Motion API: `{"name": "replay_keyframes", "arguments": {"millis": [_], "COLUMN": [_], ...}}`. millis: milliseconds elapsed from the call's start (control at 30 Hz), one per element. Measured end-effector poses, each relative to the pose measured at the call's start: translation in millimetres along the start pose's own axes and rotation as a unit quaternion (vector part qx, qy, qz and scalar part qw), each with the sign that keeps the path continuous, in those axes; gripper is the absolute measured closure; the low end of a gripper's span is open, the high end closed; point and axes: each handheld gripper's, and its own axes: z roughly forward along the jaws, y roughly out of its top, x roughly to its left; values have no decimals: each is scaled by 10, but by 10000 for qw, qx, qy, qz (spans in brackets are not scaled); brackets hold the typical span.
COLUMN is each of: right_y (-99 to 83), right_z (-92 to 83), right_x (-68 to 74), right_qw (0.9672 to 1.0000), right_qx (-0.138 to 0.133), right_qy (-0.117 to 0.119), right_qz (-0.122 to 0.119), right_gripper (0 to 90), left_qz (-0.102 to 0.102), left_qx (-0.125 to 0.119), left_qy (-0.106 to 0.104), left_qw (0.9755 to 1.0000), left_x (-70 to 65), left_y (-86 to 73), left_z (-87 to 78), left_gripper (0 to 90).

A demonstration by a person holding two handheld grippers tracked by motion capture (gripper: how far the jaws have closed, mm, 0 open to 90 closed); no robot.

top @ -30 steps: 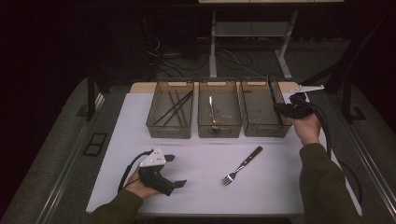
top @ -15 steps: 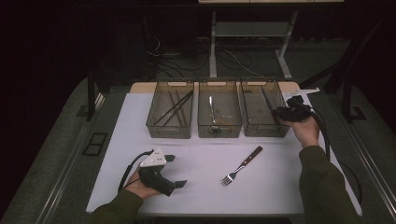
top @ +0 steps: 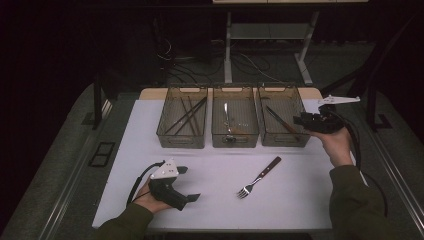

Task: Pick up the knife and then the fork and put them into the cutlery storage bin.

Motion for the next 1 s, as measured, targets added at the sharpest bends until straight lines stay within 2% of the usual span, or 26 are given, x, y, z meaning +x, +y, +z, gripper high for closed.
{"name": "replay_keyframes", "arguments": {"millis": [233,467,667,1000], "right_y": [-165,-407,-479,-549], "right_z": [-116,18,205,406], "right_x": [248,524,686,802], "right_qw": [9985,9918,9859,9791], "right_qx": [252,766,1076,1427], "right_qy": [263,564,635,668], "right_qz": [-420,-851,-1116,-1285], "right_gripper": [763,890,899,899], "left_qz": [-7,29,54,61], "left_qx": [3,44,42,37], "left_qy": [29,43,47,18], "left_qw": [10000,10000,10000,10000], "left_x": [-7,-3,-4,-4], "left_y": [0,2,1,0], "left_z": [-2,-20,-23,-19], "left_gripper": [0,0,0,0]}}
